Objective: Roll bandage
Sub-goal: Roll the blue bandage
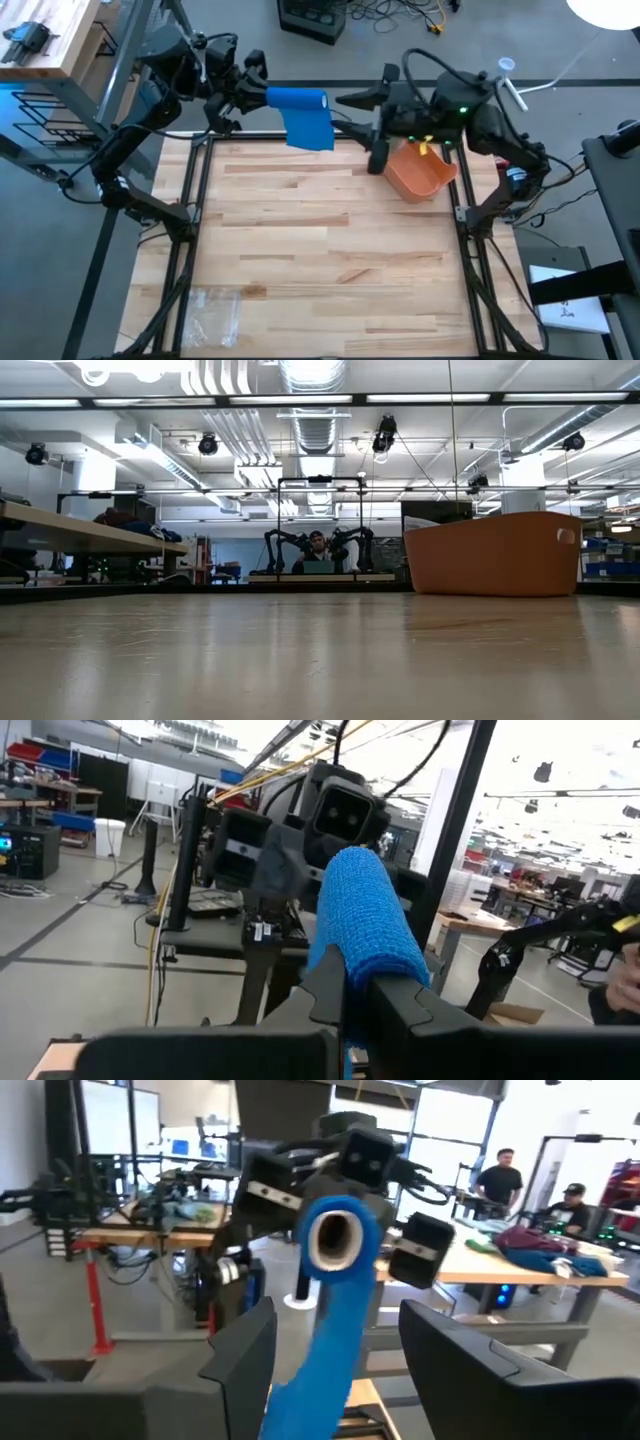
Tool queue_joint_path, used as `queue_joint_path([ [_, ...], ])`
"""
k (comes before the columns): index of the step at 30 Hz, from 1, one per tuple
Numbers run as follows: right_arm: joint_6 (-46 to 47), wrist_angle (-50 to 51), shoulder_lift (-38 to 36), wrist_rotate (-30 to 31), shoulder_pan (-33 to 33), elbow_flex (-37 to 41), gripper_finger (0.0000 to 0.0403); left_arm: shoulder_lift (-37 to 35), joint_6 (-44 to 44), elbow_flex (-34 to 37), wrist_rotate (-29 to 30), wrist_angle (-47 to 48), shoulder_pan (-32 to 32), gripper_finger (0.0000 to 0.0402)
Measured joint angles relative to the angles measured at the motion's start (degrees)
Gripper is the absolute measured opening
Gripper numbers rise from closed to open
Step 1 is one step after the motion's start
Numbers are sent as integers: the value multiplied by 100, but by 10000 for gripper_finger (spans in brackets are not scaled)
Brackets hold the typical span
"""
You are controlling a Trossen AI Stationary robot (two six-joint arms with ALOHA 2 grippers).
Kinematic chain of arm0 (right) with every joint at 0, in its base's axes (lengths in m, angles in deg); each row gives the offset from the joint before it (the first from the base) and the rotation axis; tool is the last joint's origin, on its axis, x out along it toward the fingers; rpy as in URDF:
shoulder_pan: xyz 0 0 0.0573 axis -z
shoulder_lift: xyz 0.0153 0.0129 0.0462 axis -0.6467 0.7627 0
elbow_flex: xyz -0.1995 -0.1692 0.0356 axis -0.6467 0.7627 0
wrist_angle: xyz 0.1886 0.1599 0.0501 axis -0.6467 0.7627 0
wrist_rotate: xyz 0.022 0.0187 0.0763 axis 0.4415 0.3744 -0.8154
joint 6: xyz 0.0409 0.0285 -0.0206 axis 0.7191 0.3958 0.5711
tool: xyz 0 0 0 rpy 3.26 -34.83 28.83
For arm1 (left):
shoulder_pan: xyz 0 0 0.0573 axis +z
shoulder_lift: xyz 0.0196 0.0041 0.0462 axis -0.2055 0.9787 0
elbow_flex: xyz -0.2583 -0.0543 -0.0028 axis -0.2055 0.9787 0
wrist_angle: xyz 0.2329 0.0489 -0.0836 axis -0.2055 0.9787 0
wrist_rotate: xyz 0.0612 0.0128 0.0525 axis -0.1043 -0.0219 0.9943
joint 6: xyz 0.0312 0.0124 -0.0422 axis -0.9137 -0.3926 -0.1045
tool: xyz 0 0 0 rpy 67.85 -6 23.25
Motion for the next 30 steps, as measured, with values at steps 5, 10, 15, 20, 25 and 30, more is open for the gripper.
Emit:
queue_joint_path([
  [5,183,-451,304,5,24,2,206,1,128,22,0,-21,0,9],
  [10,72,-680,537,-5,79,4,192,4,279,26,-45,-34,-14,9],
  [15,5,-652,634,7,109,10,154,4,510,27,-353,-37,-37,9],
  [20,-323,-655,620,1,103,11,56,0,637,67,-505,29,-119,9],
  [25,-536,-614,510,193,120,10,11,0,710,70,-666,51,-213,9],
  [30,-870,-738,325,659,144,-22,2,4,709,71,-854,123,-250,9],
])
